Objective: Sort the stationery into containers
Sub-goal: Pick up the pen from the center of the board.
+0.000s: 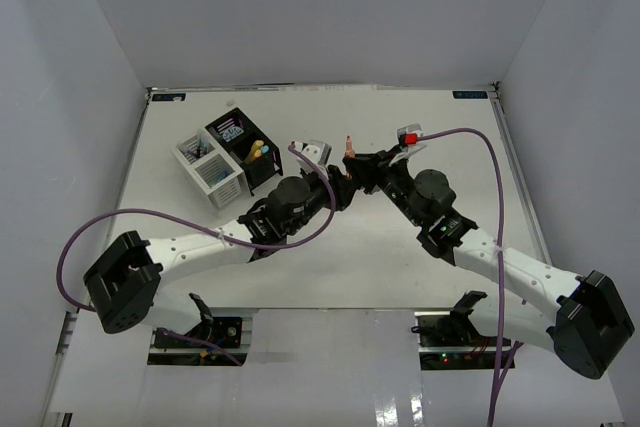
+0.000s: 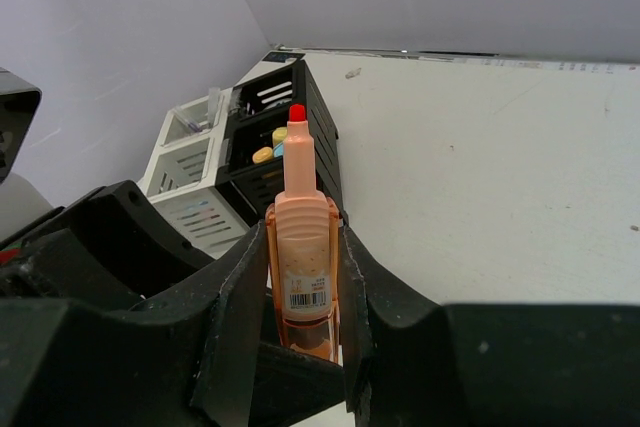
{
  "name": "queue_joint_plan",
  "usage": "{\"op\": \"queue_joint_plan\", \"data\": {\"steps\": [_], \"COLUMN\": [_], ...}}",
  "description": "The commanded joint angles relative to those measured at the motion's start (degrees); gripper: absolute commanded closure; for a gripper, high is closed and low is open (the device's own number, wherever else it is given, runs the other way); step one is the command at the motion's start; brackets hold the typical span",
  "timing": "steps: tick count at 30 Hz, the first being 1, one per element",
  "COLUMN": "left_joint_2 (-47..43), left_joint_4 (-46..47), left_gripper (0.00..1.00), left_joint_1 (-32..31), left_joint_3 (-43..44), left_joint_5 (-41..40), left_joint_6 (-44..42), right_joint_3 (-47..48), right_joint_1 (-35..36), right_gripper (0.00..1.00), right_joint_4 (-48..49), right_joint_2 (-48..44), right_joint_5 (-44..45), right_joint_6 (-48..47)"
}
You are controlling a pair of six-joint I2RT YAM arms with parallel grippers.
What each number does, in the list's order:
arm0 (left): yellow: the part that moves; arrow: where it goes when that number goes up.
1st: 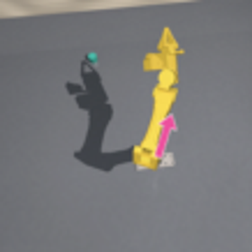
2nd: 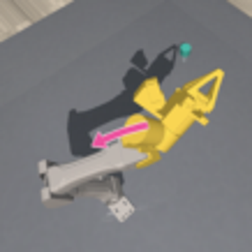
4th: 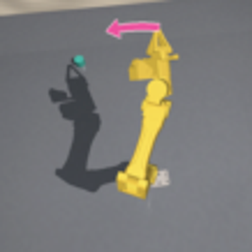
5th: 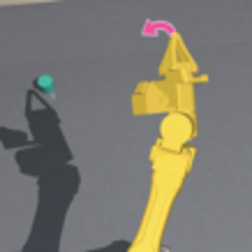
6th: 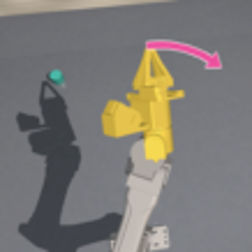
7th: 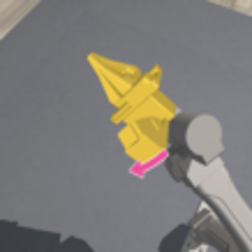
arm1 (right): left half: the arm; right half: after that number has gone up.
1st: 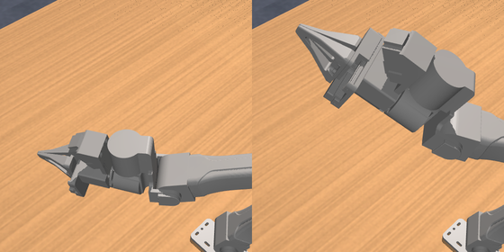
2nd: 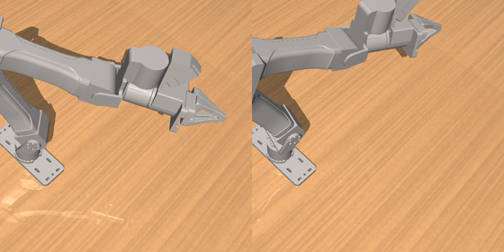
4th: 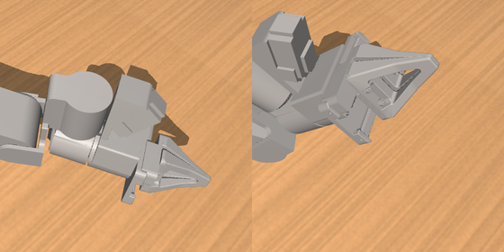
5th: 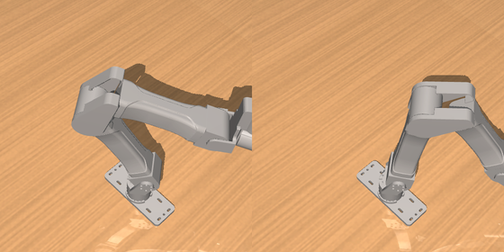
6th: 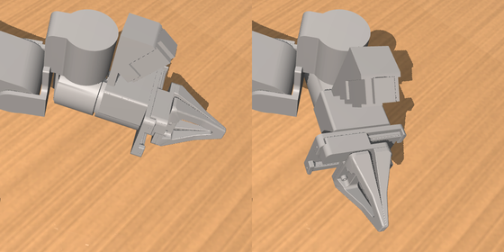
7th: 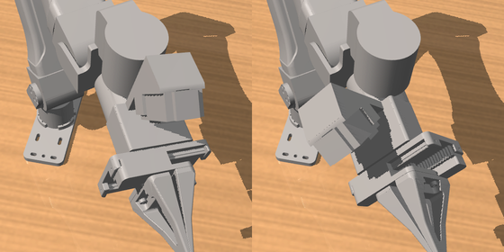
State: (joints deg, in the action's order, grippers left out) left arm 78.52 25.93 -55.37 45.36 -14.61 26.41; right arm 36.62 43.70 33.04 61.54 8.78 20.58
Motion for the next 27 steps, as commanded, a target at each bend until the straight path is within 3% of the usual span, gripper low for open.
{"op": "queue_joint_plan", "data": {"steps": [1,4,6,11,14,21,27], "left_joint_2": [-0.04,-0.12,-0.3,-0.74,-0.82,-3.28,-5.13], "left_joint_4": [1.31,1.4,1.66,2.1,2.37,2.46,1.31], "left_gripper": [0.53,0.52,0.57,0.99,1.0,1.0,1.0], "left_joint_1": [-0.35,-0.35,-0.35,-0.35,-0.35,-0.35,-0.35], "left_joint_3": [1.92,2.1,1.92,1.66,1.13,-1.5,-4.14], "left_joint_5": [-1.21,-1.65,-1.74,-1.74,-1.04,0.54,2.39], "left_joint_6": [-0.31,-0.4,-0.49,-1.01,-2.06,-3.74,-5.14], "right_joint_3": [-0.23,-0.41,-0.59,-1.02,-1.64,-1.73,-0.33], "right_joint_1": [0.33,0.51,0.42,0.42,0.51,0.42,0.42], "right_gripper": [0.8,0.8,0.8,0.78,0.71,0.38,0.21], "right_joint_4": [4.49,4.58,4.49,4.49,4.58,2.13,-2.62], "right_joint_2": [-0.28,-0.28,-0.37,-0.98,-1.42,-3.79,-7.57], "right_joint_5": [0.63,0.45,0.54,0.28,0.89,1.51,4.05], "right_joint_6": [0.16,0.34,0.34,0.43,0.34,-0.45,-2.82]}}
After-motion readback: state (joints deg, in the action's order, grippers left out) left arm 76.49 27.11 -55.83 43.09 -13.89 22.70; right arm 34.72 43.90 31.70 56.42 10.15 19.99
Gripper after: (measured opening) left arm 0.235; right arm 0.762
